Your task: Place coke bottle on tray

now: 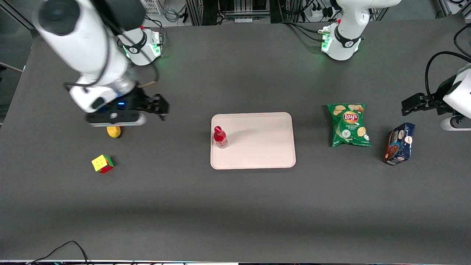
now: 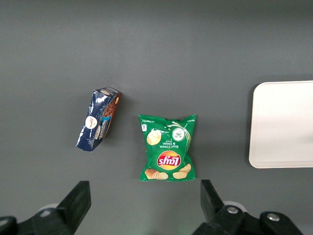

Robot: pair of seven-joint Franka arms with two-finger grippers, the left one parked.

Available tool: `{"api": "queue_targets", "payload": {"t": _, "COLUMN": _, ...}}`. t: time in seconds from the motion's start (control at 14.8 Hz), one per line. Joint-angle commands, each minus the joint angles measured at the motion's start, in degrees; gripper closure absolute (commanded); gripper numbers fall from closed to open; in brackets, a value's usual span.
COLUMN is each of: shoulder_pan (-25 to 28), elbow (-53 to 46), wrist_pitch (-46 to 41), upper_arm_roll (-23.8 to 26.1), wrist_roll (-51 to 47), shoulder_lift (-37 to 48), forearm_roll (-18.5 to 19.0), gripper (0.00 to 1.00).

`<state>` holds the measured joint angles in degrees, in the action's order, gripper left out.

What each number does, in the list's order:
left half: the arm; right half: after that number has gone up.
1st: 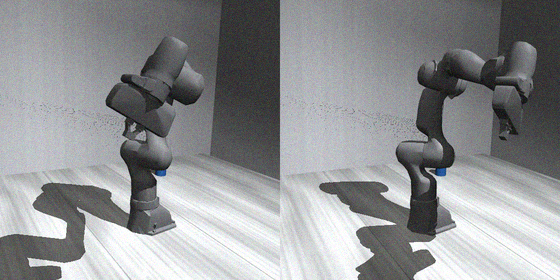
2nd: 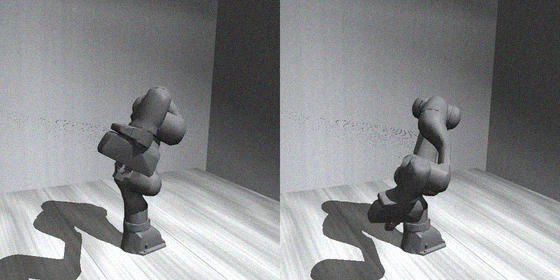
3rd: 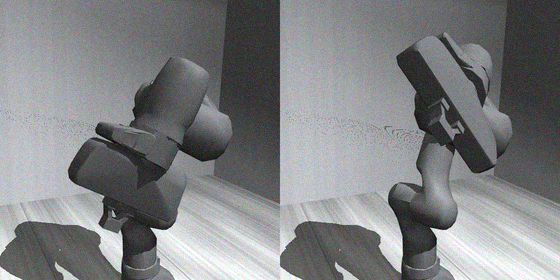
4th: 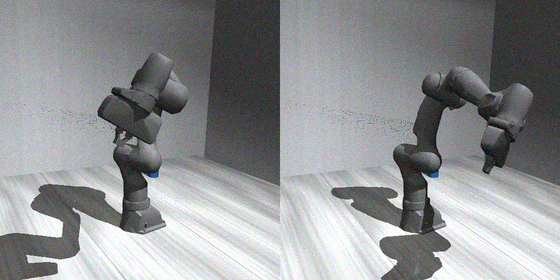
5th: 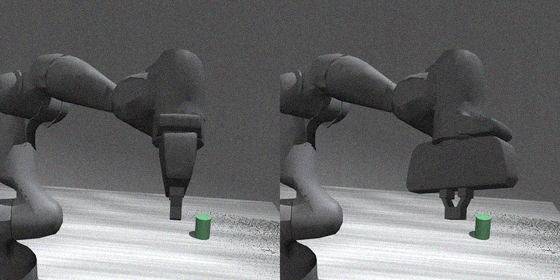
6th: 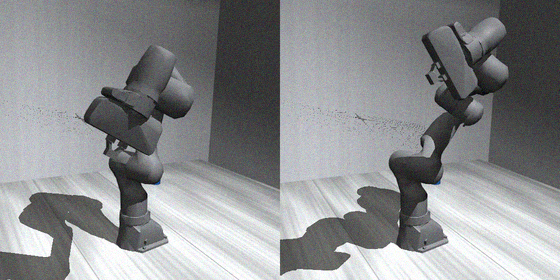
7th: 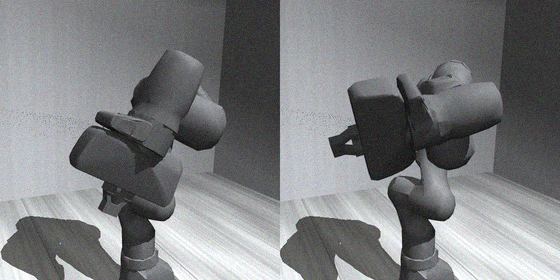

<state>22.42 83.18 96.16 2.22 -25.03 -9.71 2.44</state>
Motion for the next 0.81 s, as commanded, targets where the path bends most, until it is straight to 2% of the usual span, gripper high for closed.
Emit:
{"api": "queue_targets", "payload": {"t": 0.0, "shoulder_pan": -4.8, "elbow": 2.9, "wrist_pitch": -2.6, "upper_arm_roll": 0.0, "wrist_roll": 4.0, "shoulder_lift": 3.5, "forearm_roll": 0.5, "gripper": 0.0}}
{"api": "queue_targets", "payload": {"t": 0.4, "shoulder_pan": -10.6, "elbow": 16.3, "wrist_pitch": -0.5, "upper_arm_roll": 0.1, "wrist_roll": 3.8, "shoulder_lift": 13.7, "forearm_roll": 0.5, "gripper": 0.0}}
{"api": "queue_targets", "payload": {"t": 0.74, "shoulder_pan": -17.0, "elbow": 16.3, "wrist_pitch": -0.7, "upper_arm_roll": 0.6, "wrist_roll": 4.5, "shoulder_lift": 13.8, "forearm_roll": -0.2, "gripper": 0.0}}
